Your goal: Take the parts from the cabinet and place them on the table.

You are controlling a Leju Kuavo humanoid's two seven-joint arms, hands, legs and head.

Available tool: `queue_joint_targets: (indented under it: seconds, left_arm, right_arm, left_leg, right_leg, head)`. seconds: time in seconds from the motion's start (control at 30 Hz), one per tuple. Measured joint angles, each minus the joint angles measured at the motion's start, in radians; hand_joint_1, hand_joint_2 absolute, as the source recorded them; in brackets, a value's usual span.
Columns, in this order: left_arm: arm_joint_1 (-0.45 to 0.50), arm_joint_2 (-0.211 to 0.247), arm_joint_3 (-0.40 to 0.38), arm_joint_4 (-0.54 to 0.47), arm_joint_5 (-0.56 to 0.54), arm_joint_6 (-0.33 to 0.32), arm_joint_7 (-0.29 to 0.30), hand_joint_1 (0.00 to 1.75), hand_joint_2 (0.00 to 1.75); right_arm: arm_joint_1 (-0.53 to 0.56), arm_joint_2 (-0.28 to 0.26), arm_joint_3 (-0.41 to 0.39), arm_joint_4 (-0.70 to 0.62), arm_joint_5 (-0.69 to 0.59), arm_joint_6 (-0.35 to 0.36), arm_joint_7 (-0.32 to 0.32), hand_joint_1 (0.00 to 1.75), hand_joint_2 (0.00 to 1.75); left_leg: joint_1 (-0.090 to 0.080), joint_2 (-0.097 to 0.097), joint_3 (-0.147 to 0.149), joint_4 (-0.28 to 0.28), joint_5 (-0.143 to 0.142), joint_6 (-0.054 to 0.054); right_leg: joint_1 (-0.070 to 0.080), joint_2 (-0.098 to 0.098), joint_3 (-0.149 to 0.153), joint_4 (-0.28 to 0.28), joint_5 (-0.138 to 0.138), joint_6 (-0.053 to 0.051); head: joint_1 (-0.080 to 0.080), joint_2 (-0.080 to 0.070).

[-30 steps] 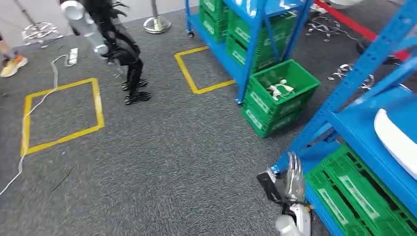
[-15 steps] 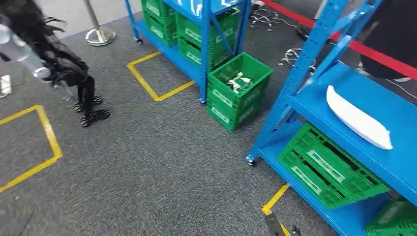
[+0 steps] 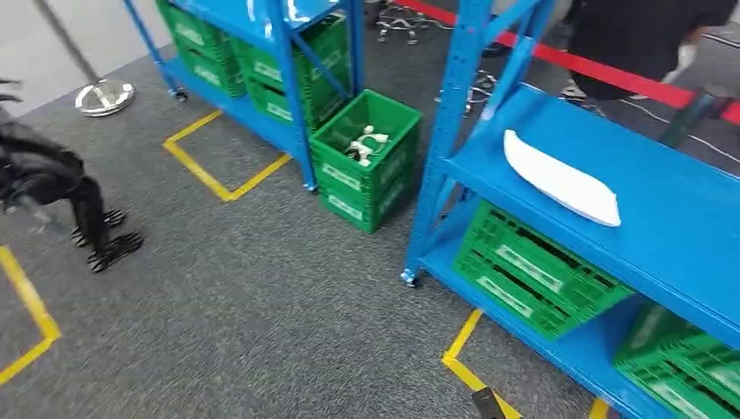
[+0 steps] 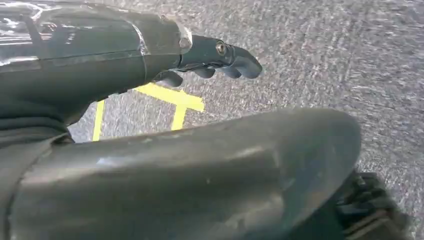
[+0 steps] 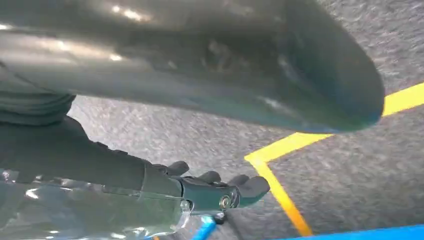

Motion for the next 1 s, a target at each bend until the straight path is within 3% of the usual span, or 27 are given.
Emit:
queue_joint_targets:
  seconds: [0.03,0.07,0.1,0.13,0.17,0.23,0.27,0.3,0.33,0.37,0.4,0.43,0.47,0.5,0.53,0.57,0.6,0.63,0.7,0.77,0.8,0.83,0.87,0.93,0.97,1.0]
  left_arm:
    - [0.0,0.0,0.0,0.0,0.002,0.001,0.0,0.0,0.0]
    - [0.0,0.0,0.0,0.0,0.002,0.001,0.0,0.0,0.0]
    - [0.0,0.002,0.0,0.0,0.002,0.0,0.001,0.0,0.0]
    - [-0.001,0.003,0.0,0.0,0.002,0.0,0.003,0.0,0.0]
    - [0.001,0.003,0.0,0.0,0.002,0.001,0.005,0.0,0.0]
    - [0.0,0.003,0.0,0.0,0.0,0.001,0.009,0.0,0.0]
    - [-0.001,0.002,0.0,0.0,-0.001,0.001,0.009,0.0,0.0]
    - [-0.002,-0.001,0.0,0.0,-0.003,0.001,0.009,0.0,0.0]
    - [-0.003,0.003,0.0,0.001,-0.004,0.002,0.009,0.0,0.0]
    - [-0.002,0.0,0.0,0.0,-0.006,0.002,0.008,0.0,0.0]
    - [-0.001,0.001,0.0,0.0,-0.006,0.002,0.009,0.0,0.0]
    - [0.001,0.001,0.0,0.001,-0.007,0.002,0.01,0.0,0.0]
    - [0.0,0.001,-0.001,0.001,-0.008,0.002,0.011,0.0,0.0]
    - [-0.001,0.001,-0.001,0.001,-0.009,0.002,0.011,0.0,0.0]
    - [-0.003,0.0,-0.001,0.001,-0.011,0.002,0.01,0.0,0.0]
    - [-0.005,-0.002,-0.001,0.0,-0.014,0.001,0.01,0.0,0.0]
    - [-0.008,-0.003,-0.001,0.0,-0.018,0.0,0.01,0.0,0.0]
    - [-0.011,-0.005,-0.002,0.0,-0.021,-0.002,0.01,0.0,0.0]
    - [-0.013,-0.006,-0.006,0.0,-0.026,-0.002,0.01,0.0,0.0]
    - [-0.015,-0.006,-0.007,0.0,-0.027,-0.002,0.011,0.0,0.0]
    - [-0.017,-0.006,-0.007,0.0,-0.028,-0.002,0.011,0.0,0.0]
    - [-0.018,-0.006,-0.007,0.0,-0.028,0.0,0.011,0.0,0.0]
    - [-0.018,-0.006,-0.007,0.0,-0.029,0.001,0.011,0.0,0.0]
    - [-0.014,-0.006,-0.008,0.0,-0.029,0.0,0.011,0.0,0.0]
    - [-0.013,-0.006,-0.008,0.0,-0.029,0.0,0.011,0.0,0.0]
    - [-0.013,-0.006,-0.01,0.0,-0.03,0.0,0.011,0.0,0.0]
  right_arm:
    - [0.001,0.0,0.0,0.003,0.0,0.003,0.003,0.0,0.0]
    - [0.001,0.0,0.0,0.005,0.0,0.004,0.003,0.0,0.0]
    - [0.0,0.0,0.0,0.007,0.0,0.006,0.004,0.0,0.0]
    - [0.0,0.001,0.0,0.01,0.0,0.008,0.006,0.0,0.0]
    - [-0.005,-0.001,-0.001,0.013,0.0,0.01,0.012,0.0,0.0]
    - [-0.003,-0.001,-0.002,0.015,-0.001,0.014,0.014,0.0,0.0]
    - [-0.002,-0.001,-0.003,0.018,-0.001,0.016,0.016,0.0,0.0]
    - [-0.002,-0.004,-0.005,0.021,-0.002,0.021,0.018,0.0,0.0]
    - [-0.002,-0.001,-0.007,0.022,-0.002,0.024,0.018,0.0,0.0]
    - [-0.007,-0.005,-0.01,0.023,-0.002,0.024,0.019,0.0,0.0]
    - [-0.01,-0.006,-0.012,0.023,-0.002,0.027,0.019,0.0,0.0]
    - [-0.012,-0.006,-0.017,0.023,-0.002,0.027,0.019,0.0,0.0]
    - [-0.01,-0.006,-0.018,0.023,-0.002,0.027,0.019,0.0,0.0]
    - [-0.004,-0.006,-0.018,0.024,-0.002,0.029,0.02,0.0,0.0]
    - [0.0,-0.008,-0.018,0.025,-0.002,0.03,0.02,0.0,0.0]
    - [0.001,-0.01,-0.018,0.027,0.0,0.032,0.02,0.0,0.0]
    - [0.001,-0.012,-0.018,0.028,0.001,0.035,0.02,0.0,0.0]
    - [-0.001,-0.013,-0.018,0.029,0.001,0.039,0.02,0.0,0.0]
    - [-0.007,-0.013,-0.018,0.03,0.001,0.044,0.023,0.0,0.0]
    - [-0.003,-0.013,-0.019,0.031,0.0,0.048,0.031,0.0,0.0]
    - [-0.002,-0.013,-0.019,0.032,0.0,0.052,0.037,0.0,0.0]
    - [-0.002,-0.013,-0.019,0.033,0.0,0.058,0.044,0.0,0.0]
    - [-0.006,-0.014,-0.019,0.035,0.0,0.061,0.05,0.0,0.0]
    - [-0.011,-0.014,-0.019,0.036,0.0,0.066,0.058,0.0,0.0]
    - [-0.011,-0.015,-0.019,0.037,-0.001,0.07,0.064,0.0,0.0]
    - [-0.01,-0.015,-0.019,0.038,-0.002,0.075,0.068,0.0,0.0]
  left_leg:
    - [0.0,-0.003,0.019,-0.06,0.053,0.004]
    - [-0.001,-0.02,0.053,-0.149,0.115,0.008]
    - [0.001,-0.062,0.084,-0.237,0.163,0.014]
    - [0.008,-0.127,0.092,-0.25,0.147,0.022]
    - [0.007,-0.117,0.109,-0.277,0.143,0.021]
    - [-0.002,-0.092,0.113,-0.277,0.136,0.027]
    - [0.002,-0.078,0.117,-0.286,0.139,0.032]
    - [0.01,-0.055,0.126,-0.299,0.143,0.037]
    - [0.008,-0.04,0.135,-0.308,0.142,0.042]
    - [0.007,-0.02,0.14,-0.309,0.14,0.047]
    - [0.005,0.001,0.143,-0.309,0.136,0.05]
    - [0.003,0.023,0.146,-0.309,0.132,0.049]
    - [0.003,0.039,0.149,-0.308,0.128,0.049]
    - [0.004,0.053,0.154,-0.308,0.124,0.047]
    - [0.004,0.063,0.159,-0.308,0.119,0.044]
    - [0.005,0.074,0.167,-0.308,0.114,0.041]
    - [0.005,0.082,0.176,-0.308,0.108,0.037]
    - [0.002,0.091,0.178,-0.31,0.103,0.032]
    - [-0.005,0.106,0.183,-0.309,0.097,0.02]
    - [-0.004,0.127,0.196,-0.315,0.093,0.011]
    - [0.0,0.103,0.196,-0.314,0.081,0.002]
    - [0.004,0.021,0.189,-0.289,0.063,0.001]
    - [0.004,-0.007,0.16,-0.228,0.029,0.003]
    - [0.004,-0.008,0.065,-0.054,-0.042,0.001]
    - [0.004,-0.005,0.026,0.004,-0.052,0.001]
    - [0.004,0.0,0.007,0.016,-0.033,0.002]
  right_leg:
    - [0.0,0.016,0.004,0.002,-0.003,0.002]
    - [-0.001,0.033,0.01,0.005,-0.008,0.005]
    - [-0.002,0.047,0.014,0.007,-0.013,0.009]
    - [-0.002,0.057,0.012,0.01,-0.016,0.015]
    - [-0.007,0.073,0.007,0.014,-0.018,0.021]
    - [-0.017,0.101,0.001,0.006,-0.012,0.037]
    - [-0.013,0.117,-0.003,0.003,-0.01,0.044]
    - [-0.012,0.104,0.0,0.009,-0.019,0.046]
    - [-0.007,0.039,-0.013,0.038,-0.039,0.053]
    - [-0.008,0.0,-0.046,0.1,-0.073,0.059]
    - [-0.011,-0.022,-0.09,0.183,-0.11,0.066]
    - [-0.013,-0.032,-0.134,0.264,-0.138,0.071]
    - [-0.015,-0.037,-0.158,0.307,-0.143,0.075]
    - [-0.017,-0.039,-0.157,0.301,-0.121,0.078]
    - [-0.019,-0.042,-0.136,0.253,-0.082,0.078]
    - [-0.02,-0.048,-0.094,0.166,-0.03,0.076]
    - [-0.019,-0.07,-0.045,0.068,0.018,0.072]
    - [-0.011,-0.123,-0.017,0.018,0.013,0.067]
    - [-0.003,-0.119,-0.017,0.009,0.007,0.051]
    - [0.0,-0.098,-0.019,0.007,0.004,0.041]
    - [-0.009,-0.089,-0.01,-0.002,0.008,0.032]
    - [-0.01,-0.081,-0.008,-0.005,0.009,0.027]
    - [-0.011,-0.071,-0.008,-0.005,0.008,0.02]
    - [-0.009,-0.043,-0.007,-0.005,0.006,0.014]
    - [-0.007,-0.028,-0.006,-0.005,0.005,0.013]
    - [-0.006,-0.012,-0.003,-0.004,0.003,0.012]
  head:
    - [-0.001,0.0]
    - [-0.002,0.0]
    - [-0.005,0.0]
    - [-0.003,0.0]
    - [0.0,0.0]
    - [-0.004,0.0]
    - [-0.004,0.0]
    - [-0.003,0.0]
    - [0.007,0.0]
    - [0.022,0.0]
    - [0.025,0.0]
    - [0.027,0.0]
    - [0.027,0.0]
    - [0.031,0.0]
    - [0.034,0.0]
    - [0.039,0.0]
    - [0.043,0.0]
    - [0.047,0.0]
    - [0.047,0.0]
    - [0.045,0.0]
    - [0.048,0.0]
    - [0.04,0.0]
    - [0.036,0.0]
    - [0.018,0.0]
    - [0.014,0.0]
    - [0.009,0.0]
